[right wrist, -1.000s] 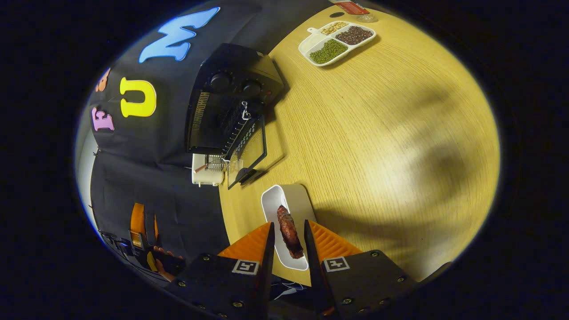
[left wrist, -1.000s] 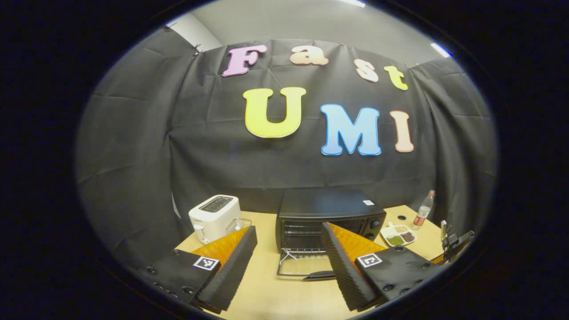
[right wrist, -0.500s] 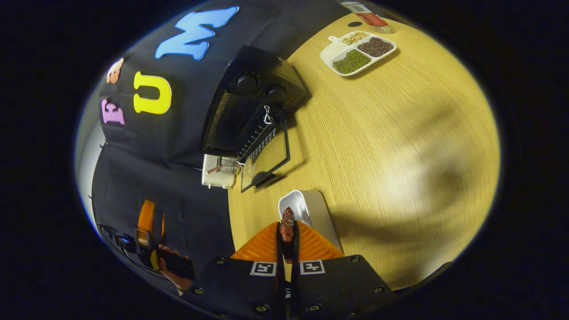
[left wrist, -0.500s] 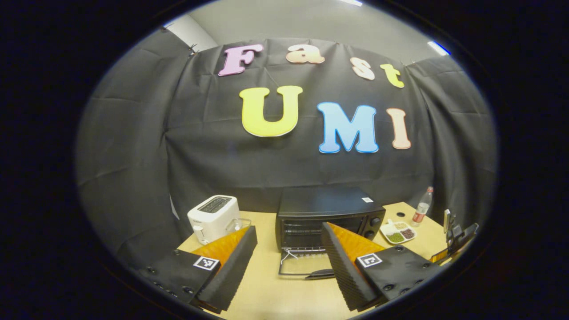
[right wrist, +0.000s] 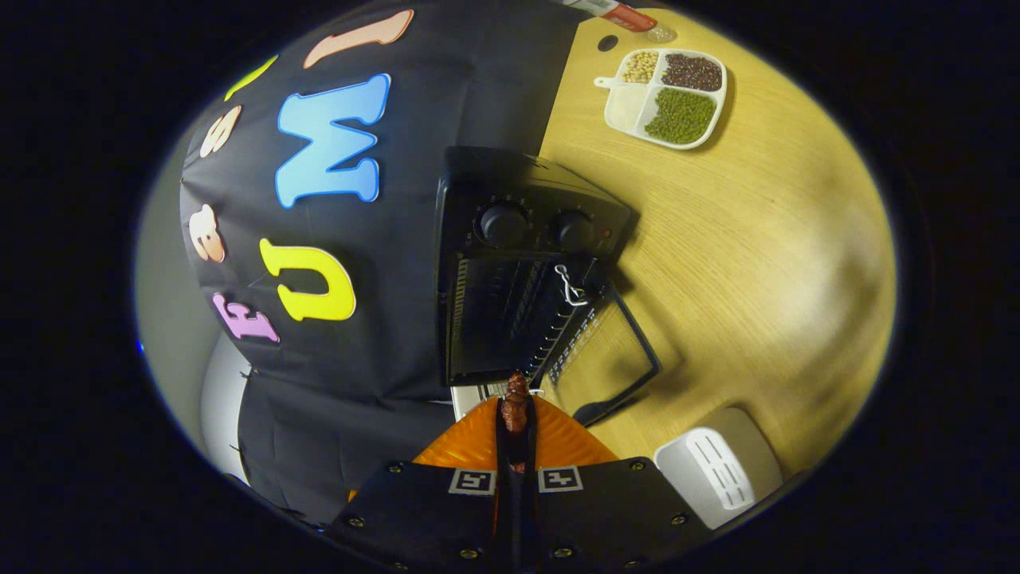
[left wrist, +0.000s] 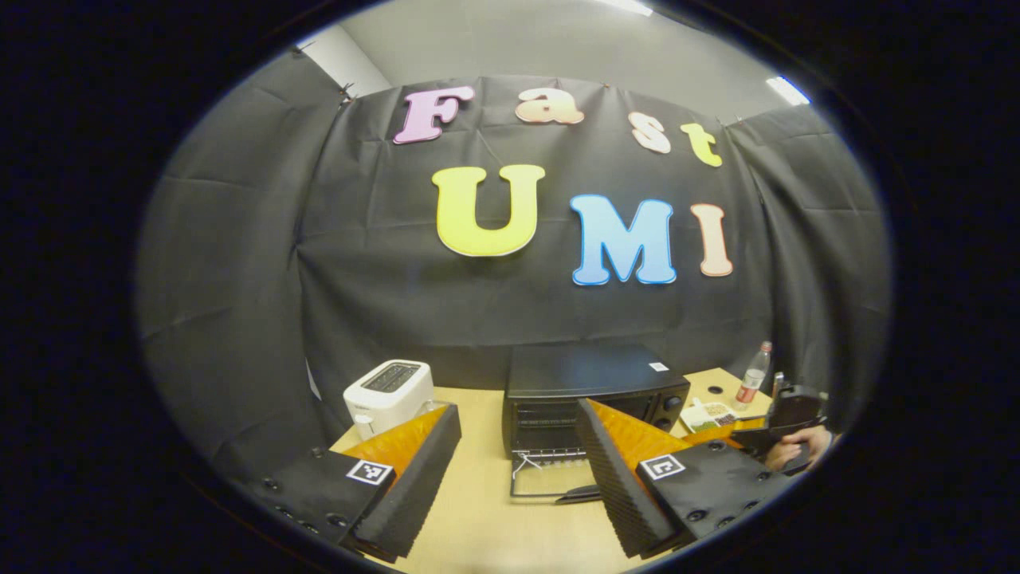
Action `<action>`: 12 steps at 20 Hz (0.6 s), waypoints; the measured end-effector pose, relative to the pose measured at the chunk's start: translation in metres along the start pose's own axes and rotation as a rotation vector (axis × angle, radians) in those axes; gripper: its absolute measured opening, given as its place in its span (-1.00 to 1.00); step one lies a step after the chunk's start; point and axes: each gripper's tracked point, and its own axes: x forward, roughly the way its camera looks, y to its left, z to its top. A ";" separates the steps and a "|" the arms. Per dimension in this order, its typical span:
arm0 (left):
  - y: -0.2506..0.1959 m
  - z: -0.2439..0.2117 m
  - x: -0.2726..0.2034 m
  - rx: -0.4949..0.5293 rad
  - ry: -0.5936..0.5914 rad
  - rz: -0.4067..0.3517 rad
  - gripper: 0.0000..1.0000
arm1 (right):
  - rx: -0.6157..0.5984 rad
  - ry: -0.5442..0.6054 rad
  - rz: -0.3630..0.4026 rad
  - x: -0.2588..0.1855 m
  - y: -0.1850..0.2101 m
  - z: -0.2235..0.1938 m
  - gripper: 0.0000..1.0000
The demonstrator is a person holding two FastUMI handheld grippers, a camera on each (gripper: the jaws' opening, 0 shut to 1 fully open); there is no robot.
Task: Open the electric oven with the left hand, put the food in, and close the electric oven.
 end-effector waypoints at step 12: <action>0.038 -0.004 -0.006 -0.006 0.032 0.011 0.93 | 0.087 -0.368 0.015 0.138 0.008 0.057 -0.89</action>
